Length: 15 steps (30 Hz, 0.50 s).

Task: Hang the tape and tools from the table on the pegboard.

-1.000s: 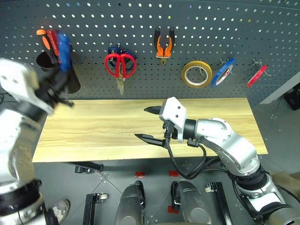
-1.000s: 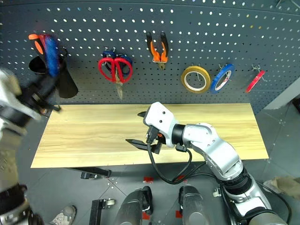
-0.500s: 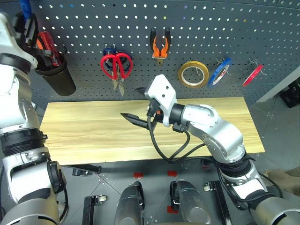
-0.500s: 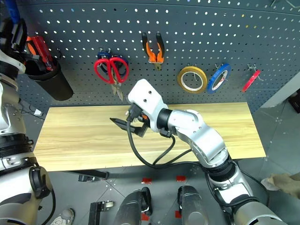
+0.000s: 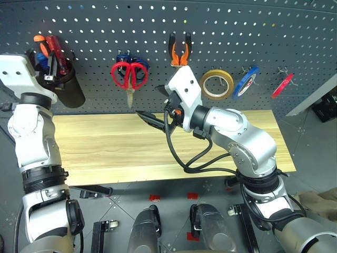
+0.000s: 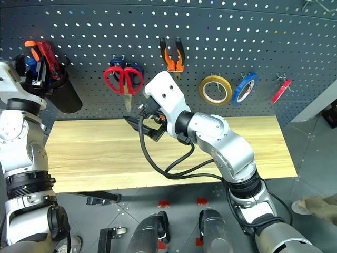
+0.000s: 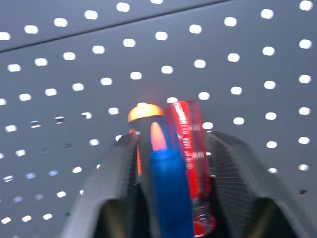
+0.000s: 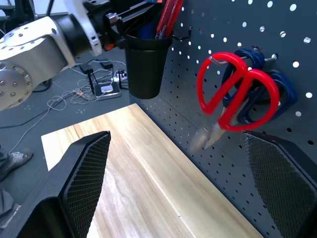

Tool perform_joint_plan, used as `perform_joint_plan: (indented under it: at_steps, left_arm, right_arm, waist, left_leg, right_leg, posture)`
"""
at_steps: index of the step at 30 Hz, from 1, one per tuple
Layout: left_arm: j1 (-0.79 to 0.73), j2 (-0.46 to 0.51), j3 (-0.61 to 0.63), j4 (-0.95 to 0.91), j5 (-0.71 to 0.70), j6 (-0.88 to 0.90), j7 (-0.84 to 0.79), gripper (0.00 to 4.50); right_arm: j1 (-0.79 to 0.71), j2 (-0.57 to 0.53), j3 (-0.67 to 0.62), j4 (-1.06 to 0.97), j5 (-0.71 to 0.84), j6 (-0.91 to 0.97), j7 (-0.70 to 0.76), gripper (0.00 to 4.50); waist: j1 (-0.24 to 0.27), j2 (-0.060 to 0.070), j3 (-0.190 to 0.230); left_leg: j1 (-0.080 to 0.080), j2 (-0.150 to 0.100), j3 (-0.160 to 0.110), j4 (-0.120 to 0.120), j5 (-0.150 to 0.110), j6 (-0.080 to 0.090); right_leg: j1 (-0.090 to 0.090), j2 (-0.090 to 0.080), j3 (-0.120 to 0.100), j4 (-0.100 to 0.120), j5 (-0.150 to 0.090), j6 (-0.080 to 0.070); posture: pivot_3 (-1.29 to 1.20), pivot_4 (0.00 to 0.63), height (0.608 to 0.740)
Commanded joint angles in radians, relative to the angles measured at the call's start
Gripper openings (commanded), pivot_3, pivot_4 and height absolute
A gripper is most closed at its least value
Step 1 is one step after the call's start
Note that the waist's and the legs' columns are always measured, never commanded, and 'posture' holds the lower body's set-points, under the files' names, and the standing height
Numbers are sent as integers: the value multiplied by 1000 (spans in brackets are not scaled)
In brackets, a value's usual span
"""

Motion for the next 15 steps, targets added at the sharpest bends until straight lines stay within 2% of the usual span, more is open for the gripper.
perform_joint_plan:
  at_steps: [1, 2, 5, 10, 13, 15]
  left_arm:
    - [12, -6, 22, -101, -5, -39, 29, 3651]
    - [21, -7, 14, -131, 1, -43, 28, 3988]
    - [60, -7, -34, -246, 26, -16, 12, 3988]
    - [195, -26, -84, -406, -4, 181, -4, 3988]
    - [260, -54, -71, -460, 2, 395, 85, 3988]
    - [305, -74, -57, -524, 4, 459, 118, 3988]
  right_arm:
    - [-7, 10, -21, -34, 13, -36, -5, 4500]
    - [-6, 14, -24, -33, 14, -49, -3, 4500]
    - [3, 11, -28, -31, 14, -72, 4, 4500]
    - [51, -34, -26, -29, 4, -101, 23, 4500]
    - [92, -76, -27, -33, -2, -119, 37, 4500]
    - [123, -98, -31, -35, -5, -139, 41, 4500]
  waist:
    - [0, 0, -2]
    - [-1, 0, -2]
    - [-4, -1, -3]
    - [-8, 0, -26]
    - [-9, 0, -34]
    - [-10, -1, -40]
  left_leg:
    - [0, 0, 0, 0, 0, 0]
    - [0, 0, 0, 0, 0, 0]
    - [0, 0, 0, 0, 0, 0]
    - [0, 0, 0, -1, 0, 0]
    - [0, 0, 0, 0, 0, 0]
    - [1, 0, 0, 1, 0, 0]
  right_leg:
    - [0, 0, 0, 0, 0, 0]
    - [0, 0, 0, 0, 0, 0]
    - [0, 0, 0, 0, 0, 0]
    - [0, 0, 0, -1, 0, 0]
    - [1, 0, 1, 1, 0, 0]
    - [1, 0, 1, 4, 0, 0]
  posture:
    - [-233, 202, 740]
    - [-233, 202, 740]
    - [-229, 193, 740]
    - [-210, 176, 740]
    - [-190, 164, 740]
    - [-178, 159, 740]
